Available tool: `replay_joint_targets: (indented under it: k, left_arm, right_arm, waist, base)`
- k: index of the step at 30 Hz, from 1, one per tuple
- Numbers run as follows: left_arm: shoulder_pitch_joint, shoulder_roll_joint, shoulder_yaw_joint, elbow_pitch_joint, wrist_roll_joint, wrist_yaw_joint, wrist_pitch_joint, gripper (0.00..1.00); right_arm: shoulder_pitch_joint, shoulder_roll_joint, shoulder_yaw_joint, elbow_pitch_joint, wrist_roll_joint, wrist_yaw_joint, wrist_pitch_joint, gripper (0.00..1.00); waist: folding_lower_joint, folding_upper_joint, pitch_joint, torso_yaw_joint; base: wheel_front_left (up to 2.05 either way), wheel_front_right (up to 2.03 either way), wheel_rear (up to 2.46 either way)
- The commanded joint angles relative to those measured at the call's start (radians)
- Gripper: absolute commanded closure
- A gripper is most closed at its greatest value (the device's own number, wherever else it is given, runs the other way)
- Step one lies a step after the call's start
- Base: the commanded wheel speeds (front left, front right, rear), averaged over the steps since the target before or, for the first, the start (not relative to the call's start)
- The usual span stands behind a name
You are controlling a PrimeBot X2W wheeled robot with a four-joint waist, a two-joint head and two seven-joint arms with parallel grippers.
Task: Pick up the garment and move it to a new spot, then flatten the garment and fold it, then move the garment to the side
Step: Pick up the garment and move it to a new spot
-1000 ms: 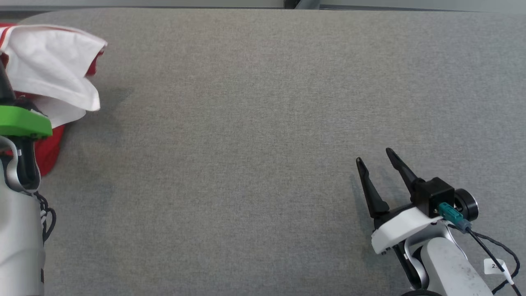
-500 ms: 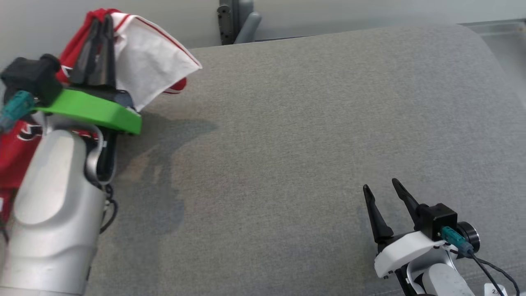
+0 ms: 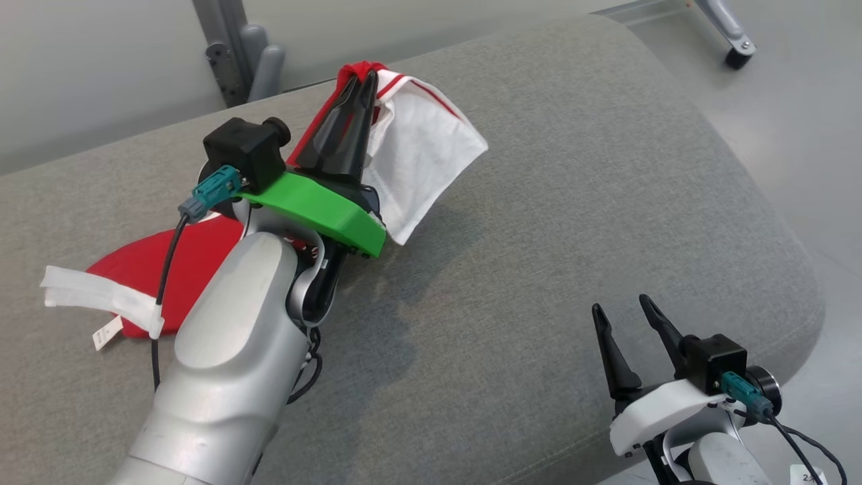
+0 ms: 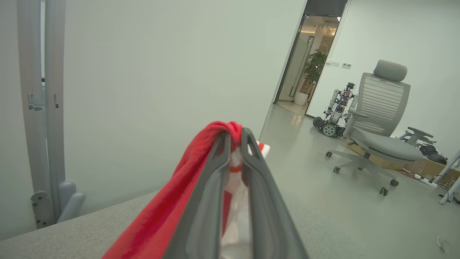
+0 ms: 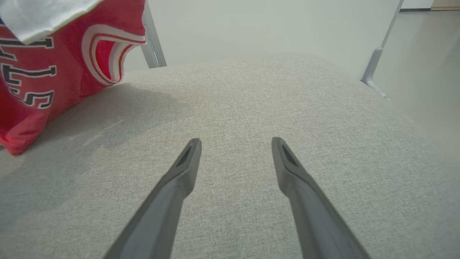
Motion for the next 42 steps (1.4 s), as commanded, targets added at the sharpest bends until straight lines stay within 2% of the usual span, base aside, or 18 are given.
replay_joint_targets:
  k: [1, 2, 4, 8, 14, 18, 23, 27, 28, 34, 39, 42]
  left_arm:
    - [0.008, 0.000, 0.007, 0.011, 0.015, -0.003, -0.001, 1.00]
    - [0.011, -0.001, 0.017, 0.027, 0.027, -0.003, -0.001, 0.85]
    - [0.017, -0.003, 0.020, 0.054, 0.049, -0.003, -0.001, 0.00]
    - [0.028, 0.002, 0.055, 0.084, 0.083, -0.003, -0.001, 0.00]
    - [0.056, 0.010, 0.098, 0.084, 0.166, -0.003, -0.001, 0.00]
    - [0.105, 0.015, 0.164, 0.081, 0.221, -0.002, -0.001, 0.00]
    - [0.215, 0.025, 0.277, 0.055, 0.287, 0.009, -0.001, 0.00]
    - [0.325, 0.019, 0.368, 0.026, 0.321, 0.017, -0.001, 0.00]
    - [0.380, 0.016, 0.417, 0.013, 0.336, 0.018, -0.001, 0.00]
    - [0.529, 0.003, 0.532, -0.044, 0.381, 0.014, -0.001, 0.00]
    - [0.648, -0.011, 0.606, -0.141, 0.414, 0.014, -0.001, 0.00]
    - [0.691, -0.013, 0.613, -0.169, 0.427, 0.012, -0.001, 0.00]
  right_arm:
    - [0.001, 0.000, 0.000, 0.001, 0.009, -0.001, -0.003, 0.00]
    - [0.000, 0.000, -0.002, 0.001, 0.011, -0.001, -0.003, 0.00]
    - [0.000, 0.001, -0.007, -0.003, 0.013, -0.001, -0.003, 0.00]
    - [0.015, 0.003, -0.032, -0.009, 0.015, -0.001, -0.003, 0.00]
    - [0.015, 0.003, -0.045, -0.022, 0.013, -0.001, -0.003, 0.00]
    - [0.003, 0.003, -0.038, -0.031, 0.007, -0.001, -0.003, 0.00]
    - [0.012, 0.004, -0.032, -0.042, 0.003, -0.001, -0.003, 0.00]
    - [0.030, 0.003, -0.025, -0.043, -0.004, -0.001, -0.003, 0.00]
    - [0.034, 0.003, -0.025, -0.045, -0.005, -0.001, -0.003, 0.00]
    - [0.051, 0.003, -0.027, -0.045, -0.001, -0.001, -0.003, 0.00]
    - [0.067, 0.003, -0.034, -0.050, -0.009, -0.001, -0.003, 0.00]
    - [0.074, 0.004, -0.041, -0.052, -0.011, -0.001, -0.003, 0.00]
  waist:
    - [0.0000, 0.0001, 0.016, -0.080]
    - [0.0000, 0.0001, 0.020, -0.088]
    - [0.0000, 0.0001, 0.025, -0.096]
    - [0.0000, 0.0001, 0.030, -0.081]
    - [0.0000, 0.0001, 0.020, -0.014]
    - [0.0000, 0.0001, 0.008, 0.027]
    - [0.0000, 0.0001, -0.007, 0.080]
    - [0.0000, 0.0001, -0.025, 0.122]
    - [0.0000, 0.0001, -0.037, 0.141]
    - [0.0000, 0.0001, -0.066, 0.191]
    - [0.0000, 0.0001, -0.081, 0.230]
    - [0.0000, 0.0001, -0.087, 0.245]
  base:
    - [0.00, 0.00, 0.00]
    - [0.00, 0.00, 0.00]
    - [0.00, 0.00, 0.00]
    - [0.00, 0.00, 0.00]
    - [0.00, 0.00, 0.00]
    - [0.00, 0.00, 0.00]
    - [0.00, 0.00, 0.00]
    - [0.00, 0.00, 0.00]
    - [0.00, 0.00, 0.00]
    - [0.00, 0.00, 0.00]
    - [0.00, 0.00, 0.00]
    - [0.00, 0.00, 0.00]
